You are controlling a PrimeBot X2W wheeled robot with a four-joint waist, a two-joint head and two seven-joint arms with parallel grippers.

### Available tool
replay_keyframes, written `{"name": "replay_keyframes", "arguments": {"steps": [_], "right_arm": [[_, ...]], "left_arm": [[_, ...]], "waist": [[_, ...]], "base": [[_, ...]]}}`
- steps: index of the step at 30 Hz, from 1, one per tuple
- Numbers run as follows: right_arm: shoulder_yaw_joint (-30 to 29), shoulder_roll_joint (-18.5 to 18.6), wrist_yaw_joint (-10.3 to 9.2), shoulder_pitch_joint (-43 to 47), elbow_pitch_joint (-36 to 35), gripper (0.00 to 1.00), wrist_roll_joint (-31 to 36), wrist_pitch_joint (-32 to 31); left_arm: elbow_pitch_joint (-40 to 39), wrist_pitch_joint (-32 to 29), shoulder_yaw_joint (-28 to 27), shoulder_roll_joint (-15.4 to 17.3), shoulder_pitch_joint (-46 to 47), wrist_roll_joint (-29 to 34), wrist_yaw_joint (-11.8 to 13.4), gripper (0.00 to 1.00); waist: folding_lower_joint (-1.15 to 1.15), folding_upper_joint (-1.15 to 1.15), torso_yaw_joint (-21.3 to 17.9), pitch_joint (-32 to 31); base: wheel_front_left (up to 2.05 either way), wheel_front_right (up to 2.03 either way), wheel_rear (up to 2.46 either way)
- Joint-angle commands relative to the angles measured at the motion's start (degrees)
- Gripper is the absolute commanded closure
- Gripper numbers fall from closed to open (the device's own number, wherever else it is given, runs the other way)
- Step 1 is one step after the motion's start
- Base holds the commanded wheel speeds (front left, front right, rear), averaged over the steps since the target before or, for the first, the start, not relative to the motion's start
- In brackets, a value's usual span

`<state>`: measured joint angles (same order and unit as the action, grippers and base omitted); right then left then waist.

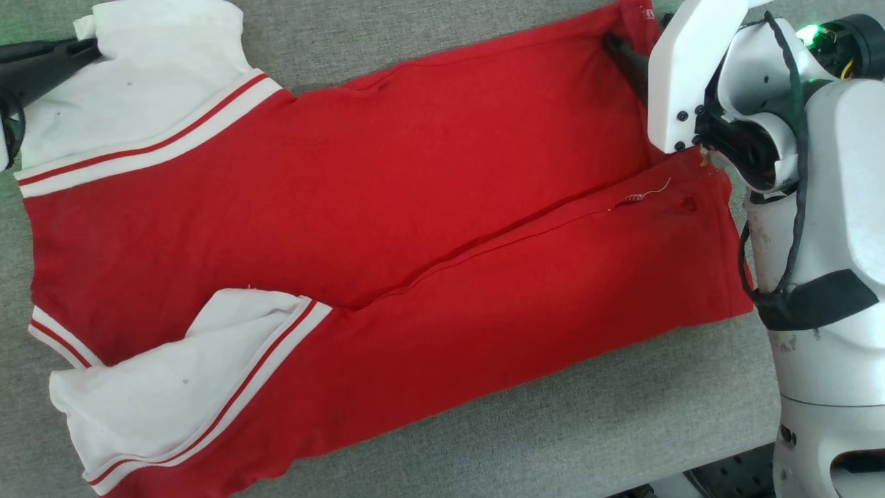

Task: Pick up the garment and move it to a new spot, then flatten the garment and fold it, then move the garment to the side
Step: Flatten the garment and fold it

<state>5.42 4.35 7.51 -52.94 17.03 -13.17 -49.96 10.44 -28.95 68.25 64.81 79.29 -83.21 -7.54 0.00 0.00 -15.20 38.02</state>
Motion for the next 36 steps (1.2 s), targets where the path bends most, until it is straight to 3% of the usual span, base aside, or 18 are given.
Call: {"name": "replay_keyframes", "arguments": {"steps": [1,2,10,16,28,36], "right_arm": [[0.2,-0.1,-0.05,0.7,1.2,0.6,-0.5,-0.6],[0.1,-0.1,-0.05,0.6,1.3,1.0,-0.8,-0.6],[-1.0,2.5,-0.05,1.6,-0.9,1.0,-1.7,3.9],[-0.4,8.1,-0.05,8.6,-6.6,1.0,-4.2,4.5],[-6.4,15.3,-0.04,31.0,-22.7,1.0,-7.5,0.9],[-10.9,15.3,-0.05,41.3,-29.7,1.0,-8.8,-0.8]], "left_arm": [[0.0,0.3,0.5,-0.3,0.2,-0.7,0.1,1.0],[-0.1,0.9,0.7,-0.6,0.4,-0.7,0.1,1.0],[-1.8,6.2,1.5,-2.6,0.4,-1.9,0.1,1.0],[-9.1,12.6,1.7,-2.9,-3.0,-4.6,0.1,1.0],[-27.9,33.4,4.5,3.7,-21.4,-0.8,0.1,1.0],[-32.1,43.4,5.0,6.2,-37.8,2.7,0.1,1.0]], "waist": [[0.0,0.0,0.1,-0.1],[0.0,0.0,0.3,-0.2],[0.0,0.0,2.7,-4.9],[0.0,0.0,7.0,-10.5],[0.0,0.0,13.4,-17.8],[0.0,0.0,14.1,-18.6]], "base": [[0.0,0.0,0.0],[0.0,0.0,0.0],[0.0,0.0,0.0],[0.0,0.0,0.0],[0.0,0.0,0.0],[0.0,0.0,0.0]]}}
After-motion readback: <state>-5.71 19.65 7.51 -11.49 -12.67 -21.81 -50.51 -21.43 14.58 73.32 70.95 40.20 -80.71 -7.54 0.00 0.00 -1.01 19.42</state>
